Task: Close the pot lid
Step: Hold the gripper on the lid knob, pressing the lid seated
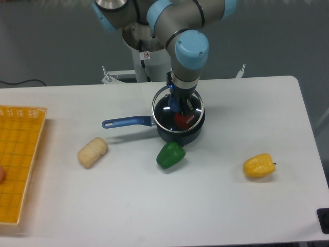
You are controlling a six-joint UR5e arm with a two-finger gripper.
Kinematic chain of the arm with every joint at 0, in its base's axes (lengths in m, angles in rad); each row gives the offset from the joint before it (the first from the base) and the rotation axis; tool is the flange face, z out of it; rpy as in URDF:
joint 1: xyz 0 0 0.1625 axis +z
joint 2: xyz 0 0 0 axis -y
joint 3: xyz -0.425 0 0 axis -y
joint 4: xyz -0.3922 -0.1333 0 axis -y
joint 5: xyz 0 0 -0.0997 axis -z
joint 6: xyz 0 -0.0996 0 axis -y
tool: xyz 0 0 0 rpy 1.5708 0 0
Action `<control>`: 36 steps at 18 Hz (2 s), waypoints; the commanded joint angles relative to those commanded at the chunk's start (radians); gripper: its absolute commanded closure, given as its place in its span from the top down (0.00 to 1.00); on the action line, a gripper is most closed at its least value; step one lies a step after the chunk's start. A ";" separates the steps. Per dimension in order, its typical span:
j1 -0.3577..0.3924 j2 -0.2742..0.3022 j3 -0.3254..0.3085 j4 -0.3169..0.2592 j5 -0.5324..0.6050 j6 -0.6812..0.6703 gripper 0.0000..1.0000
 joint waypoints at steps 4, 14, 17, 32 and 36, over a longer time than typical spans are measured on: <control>-0.002 -0.003 0.003 0.011 -0.002 -0.005 0.52; -0.002 -0.003 0.000 0.011 0.003 0.000 0.52; -0.002 -0.005 0.003 0.011 0.002 0.000 0.52; -0.002 -0.014 0.014 0.009 0.029 0.003 0.52; -0.002 -0.015 0.014 0.009 0.031 0.000 0.52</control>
